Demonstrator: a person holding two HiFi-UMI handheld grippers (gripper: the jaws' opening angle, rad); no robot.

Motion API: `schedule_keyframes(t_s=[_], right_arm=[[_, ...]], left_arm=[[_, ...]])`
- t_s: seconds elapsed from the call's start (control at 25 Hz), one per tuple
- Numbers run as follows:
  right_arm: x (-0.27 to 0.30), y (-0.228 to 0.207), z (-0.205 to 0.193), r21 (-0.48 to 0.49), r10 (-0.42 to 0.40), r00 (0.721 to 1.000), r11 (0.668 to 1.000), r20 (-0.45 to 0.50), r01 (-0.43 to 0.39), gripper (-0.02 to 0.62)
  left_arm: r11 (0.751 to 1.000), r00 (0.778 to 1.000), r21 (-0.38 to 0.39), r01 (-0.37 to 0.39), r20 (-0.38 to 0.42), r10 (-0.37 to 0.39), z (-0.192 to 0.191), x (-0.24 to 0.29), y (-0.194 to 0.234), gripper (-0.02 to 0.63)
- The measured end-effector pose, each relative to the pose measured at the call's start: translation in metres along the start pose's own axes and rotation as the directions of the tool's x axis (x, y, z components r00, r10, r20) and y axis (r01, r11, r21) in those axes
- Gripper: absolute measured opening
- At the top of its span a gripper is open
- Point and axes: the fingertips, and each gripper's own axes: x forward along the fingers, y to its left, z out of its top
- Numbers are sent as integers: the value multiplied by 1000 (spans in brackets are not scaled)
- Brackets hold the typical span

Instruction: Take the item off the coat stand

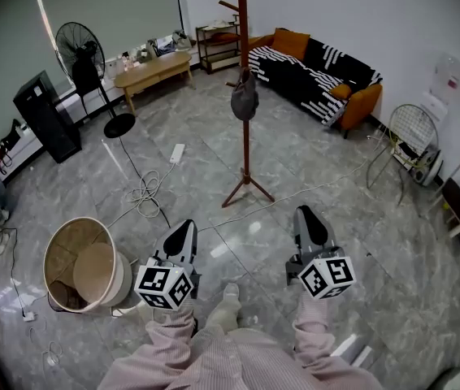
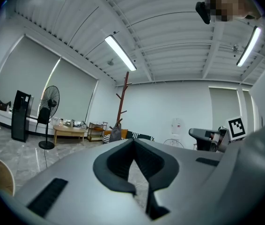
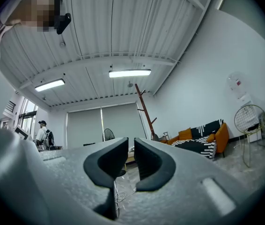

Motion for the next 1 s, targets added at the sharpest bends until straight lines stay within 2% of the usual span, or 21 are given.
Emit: schedule_keyframes(t_s=[0.44, 0.76, 1.0], right_arm=[[73, -35, -17, -13, -9, 999, 1000, -39, 8, 48], [149, -70, -34, 0, -30, 998, 1000, -50, 30, 77], [202, -82, -49, 1, -25, 995, 1000, -97, 25, 112]], left_arm=[[999, 1000, -20, 25, -16, -26, -4, 80, 30, 2], [998, 998, -29, 47, -33, -48, -2, 159, 71, 2], [997, 997, -39, 66, -37, -68, 4, 212, 100, 2]])
